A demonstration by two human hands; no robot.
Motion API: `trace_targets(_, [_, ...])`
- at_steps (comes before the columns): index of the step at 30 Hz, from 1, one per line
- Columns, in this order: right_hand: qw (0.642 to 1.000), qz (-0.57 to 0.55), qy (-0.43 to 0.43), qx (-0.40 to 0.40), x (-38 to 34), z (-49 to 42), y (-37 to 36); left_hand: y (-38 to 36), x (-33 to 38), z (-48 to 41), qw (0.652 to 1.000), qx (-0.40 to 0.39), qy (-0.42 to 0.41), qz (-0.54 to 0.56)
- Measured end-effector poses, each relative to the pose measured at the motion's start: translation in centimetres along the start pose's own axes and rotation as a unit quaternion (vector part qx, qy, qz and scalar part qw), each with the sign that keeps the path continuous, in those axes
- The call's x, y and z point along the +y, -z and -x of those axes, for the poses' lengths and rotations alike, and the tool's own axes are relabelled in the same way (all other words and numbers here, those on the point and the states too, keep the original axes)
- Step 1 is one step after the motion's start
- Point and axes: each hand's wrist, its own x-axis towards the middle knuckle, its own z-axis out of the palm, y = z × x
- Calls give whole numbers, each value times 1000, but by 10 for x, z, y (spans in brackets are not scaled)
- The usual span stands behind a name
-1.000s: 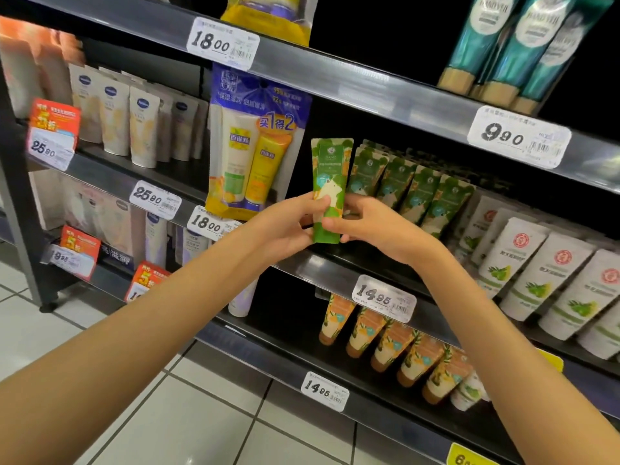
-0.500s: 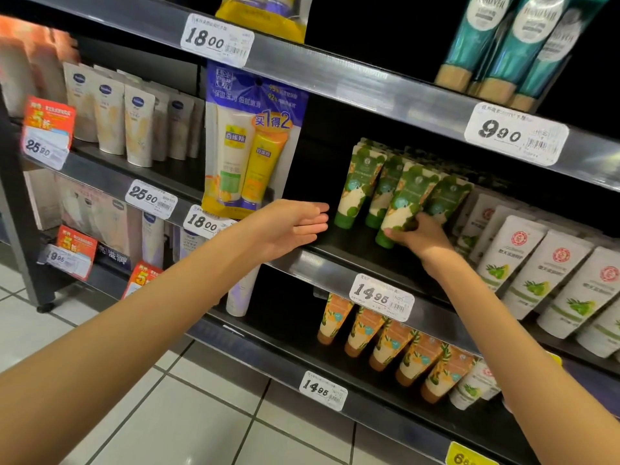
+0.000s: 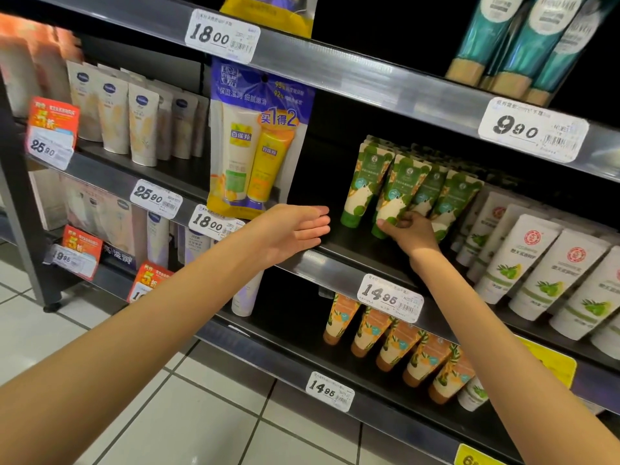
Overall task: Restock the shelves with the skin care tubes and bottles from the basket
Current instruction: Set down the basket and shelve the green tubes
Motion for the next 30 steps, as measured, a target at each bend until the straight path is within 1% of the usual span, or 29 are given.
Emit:
trace_targets(2, [1000,8,-21,3,-1,-1,0,0,0,0,1000,1,-1,20])
trace_targets(3, [999,18,-27,22,-4,0,0,0,0,1,1000,3,-3,23])
trace_targets(5, [995,29,-24,88,-13,6,1,1,-1,1,1000,8,-9,12])
trace_targets(7, [992,21,7,128,-27,21,-2,5,-3,5,1000,7,-18,-8])
trace_targets(9, [990,1,75,117,-43,40,-8,13,-3,13,999,3,-20,-34])
trace_targets(11, [982,-7,182,57,-59,65,-20,27,1,26,997,16,-27,-67])
trace_targets(13, [959,15,280,-34,-75,89,-37,44,6,45,991,63,-44,-113])
trace_targets(15, [928,31,345,-134,-91,112,-60,62,11,71,977,115,-64,-169])
trace_targets(16, [914,30,363,-179,-97,125,-73,73,12,89,971,133,-69,-188])
trace_targets(19, [876,-1,374,-306,-114,166,-115,115,4,162,960,184,-83,-196])
trace_targets(20, [861,-16,367,-351,-118,181,-129,131,-3,192,955,211,-88,-191])
trace_targets(22, [824,-30,358,-438,-122,214,-157,164,-22,258,933,290,-78,-197])
trace_targets(24, [781,-14,374,-500,-122,248,-185,192,-49,325,902,392,-38,-176])
trace_targets(26, [742,-9,378,-553,-120,279,-208,216,-80,385,863,480,22,-158])
trace_targets(28, [709,-11,376,-597,-119,307,-227,234,-111,438,830,528,86,-157])
trace_targets(30, [685,-11,368,-629,-117,331,-244,246,-136,478,808,561,130,-128])
